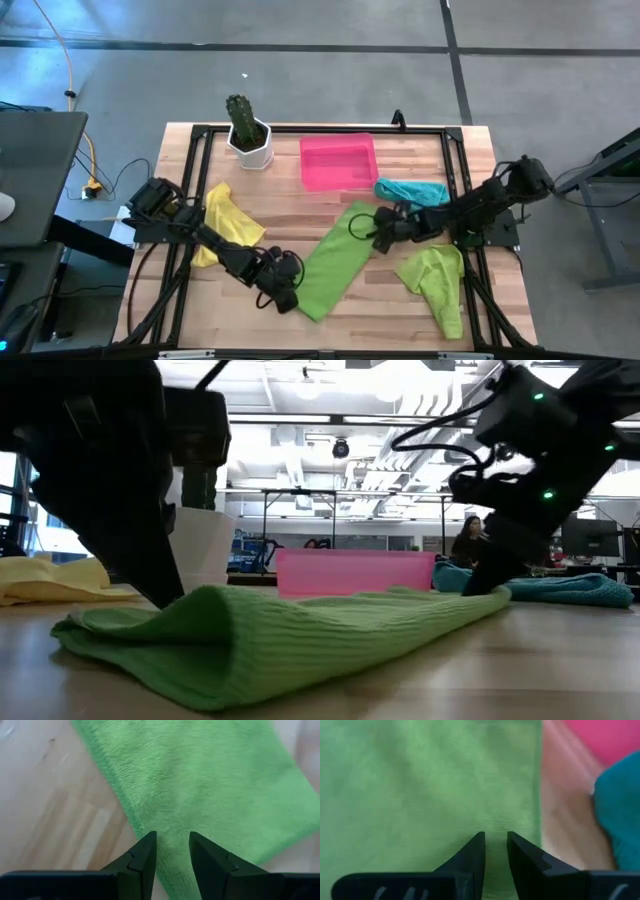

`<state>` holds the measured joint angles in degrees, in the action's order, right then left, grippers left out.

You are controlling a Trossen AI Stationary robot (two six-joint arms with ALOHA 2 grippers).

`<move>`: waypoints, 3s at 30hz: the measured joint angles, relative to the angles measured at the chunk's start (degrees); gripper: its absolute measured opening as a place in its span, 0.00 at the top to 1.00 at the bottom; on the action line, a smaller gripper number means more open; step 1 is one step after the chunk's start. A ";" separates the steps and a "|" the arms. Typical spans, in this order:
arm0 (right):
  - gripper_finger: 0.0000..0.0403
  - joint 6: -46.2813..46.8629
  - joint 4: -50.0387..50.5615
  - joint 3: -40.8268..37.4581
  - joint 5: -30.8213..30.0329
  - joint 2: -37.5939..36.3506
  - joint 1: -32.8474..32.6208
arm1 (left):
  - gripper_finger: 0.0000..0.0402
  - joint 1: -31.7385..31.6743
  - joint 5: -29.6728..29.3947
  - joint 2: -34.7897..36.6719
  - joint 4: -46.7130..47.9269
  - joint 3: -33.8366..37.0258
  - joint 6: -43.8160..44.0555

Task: Roll microfiber towels into tight, uniform cylinder then place into a basket
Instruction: Roll the green microfiber cloth

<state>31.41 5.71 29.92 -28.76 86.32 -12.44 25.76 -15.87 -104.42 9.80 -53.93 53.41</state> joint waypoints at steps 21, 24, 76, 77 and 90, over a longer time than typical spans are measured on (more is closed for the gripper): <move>0.82 3.67 -7.42 2.09 14.16 -1.55 0.60 | 0.74 -4.28 -3.16 -0.17 -10.25 -0.01 -22.24; 0.82 7.45 -6.75 2.09 9.40 -1.55 -4.35 | 0.74 -5.53 -3.13 -1.52 -12.13 -0.07 -22.50; 0.82 -8.07 -24.15 3.88 20.40 -0.80 -8.88 | 0.74 -6.94 -2.14 -4.09 -20.91 -0.02 -33.63; 0.82 -6.21 -24.10 3.88 17.99 -0.27 -10.00 | 0.74 -6.99 -2.04 -4.09 -20.88 -0.02 -34.63; 0.82 2.17 -27.34 3.88 4.53 12.25 -13.28 | 0.74 -6.50 -0.59 -4.42 -19.45 -0.02 -24.50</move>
<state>33.58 -21.63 33.80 -24.23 98.57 -25.72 19.25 -16.46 -108.84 -9.65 -53.95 28.90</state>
